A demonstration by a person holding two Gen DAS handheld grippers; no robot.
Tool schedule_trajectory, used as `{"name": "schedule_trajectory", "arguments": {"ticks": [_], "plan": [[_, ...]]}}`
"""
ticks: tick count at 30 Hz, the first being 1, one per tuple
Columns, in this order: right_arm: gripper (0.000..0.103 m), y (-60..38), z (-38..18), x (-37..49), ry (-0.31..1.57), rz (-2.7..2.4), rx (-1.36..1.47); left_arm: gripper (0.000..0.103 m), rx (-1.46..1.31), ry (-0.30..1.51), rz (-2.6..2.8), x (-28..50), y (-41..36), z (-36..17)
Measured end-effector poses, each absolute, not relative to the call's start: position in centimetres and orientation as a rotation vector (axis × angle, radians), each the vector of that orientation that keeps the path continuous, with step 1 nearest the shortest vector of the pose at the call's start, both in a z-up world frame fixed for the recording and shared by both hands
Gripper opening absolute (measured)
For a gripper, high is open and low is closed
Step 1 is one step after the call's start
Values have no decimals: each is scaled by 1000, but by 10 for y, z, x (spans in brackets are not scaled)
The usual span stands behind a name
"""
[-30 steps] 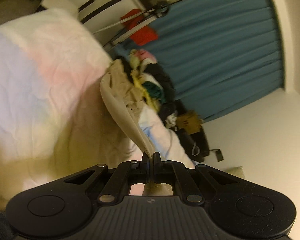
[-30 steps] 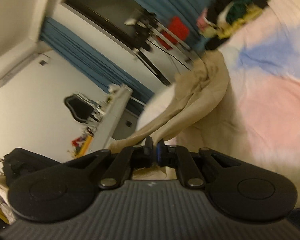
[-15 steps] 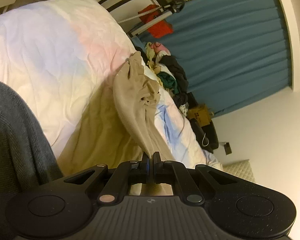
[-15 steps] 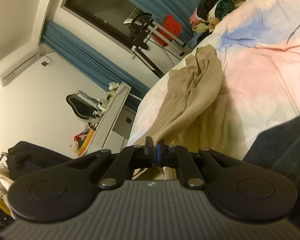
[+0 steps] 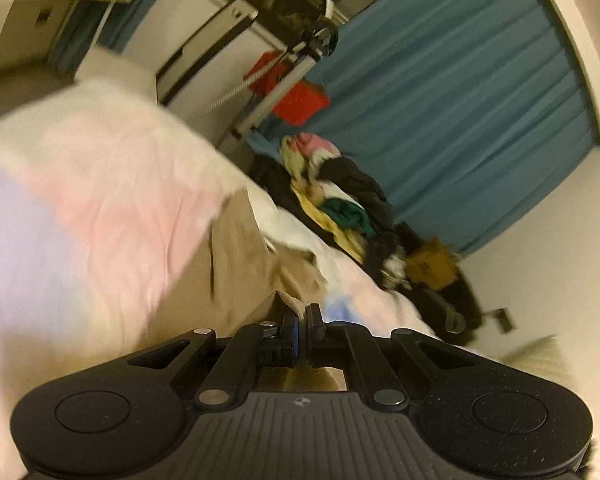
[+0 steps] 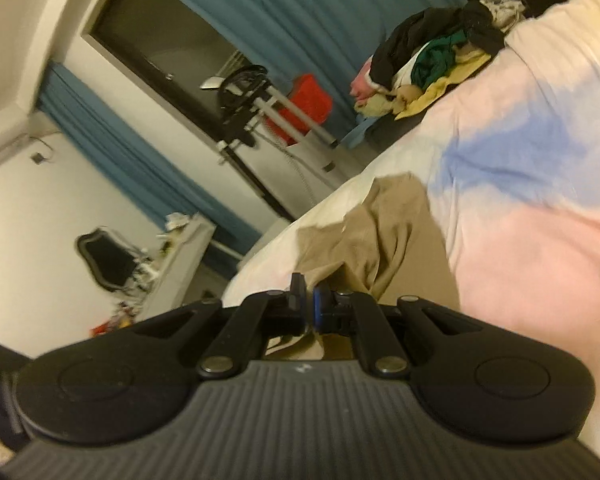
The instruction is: Fold clothes
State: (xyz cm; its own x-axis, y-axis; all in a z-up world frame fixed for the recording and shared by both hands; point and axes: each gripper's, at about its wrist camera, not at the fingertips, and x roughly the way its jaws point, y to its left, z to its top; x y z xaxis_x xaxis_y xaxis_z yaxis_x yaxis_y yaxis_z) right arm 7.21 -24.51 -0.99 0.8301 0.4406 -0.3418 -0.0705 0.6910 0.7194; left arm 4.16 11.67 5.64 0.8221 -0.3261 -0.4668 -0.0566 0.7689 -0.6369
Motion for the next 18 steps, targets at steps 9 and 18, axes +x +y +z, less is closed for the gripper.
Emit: {"name": "schedule_trajectory", "arguments": {"ticks": [9, 18], "plan": [[7, -228, -79, 167, 551, 256, 608, 4, -528, 611, -96, 138, 102, -15], [7, -208, -149, 217, 642, 238, 454, 5, -372, 694, -59, 197, 92, -88]]}}
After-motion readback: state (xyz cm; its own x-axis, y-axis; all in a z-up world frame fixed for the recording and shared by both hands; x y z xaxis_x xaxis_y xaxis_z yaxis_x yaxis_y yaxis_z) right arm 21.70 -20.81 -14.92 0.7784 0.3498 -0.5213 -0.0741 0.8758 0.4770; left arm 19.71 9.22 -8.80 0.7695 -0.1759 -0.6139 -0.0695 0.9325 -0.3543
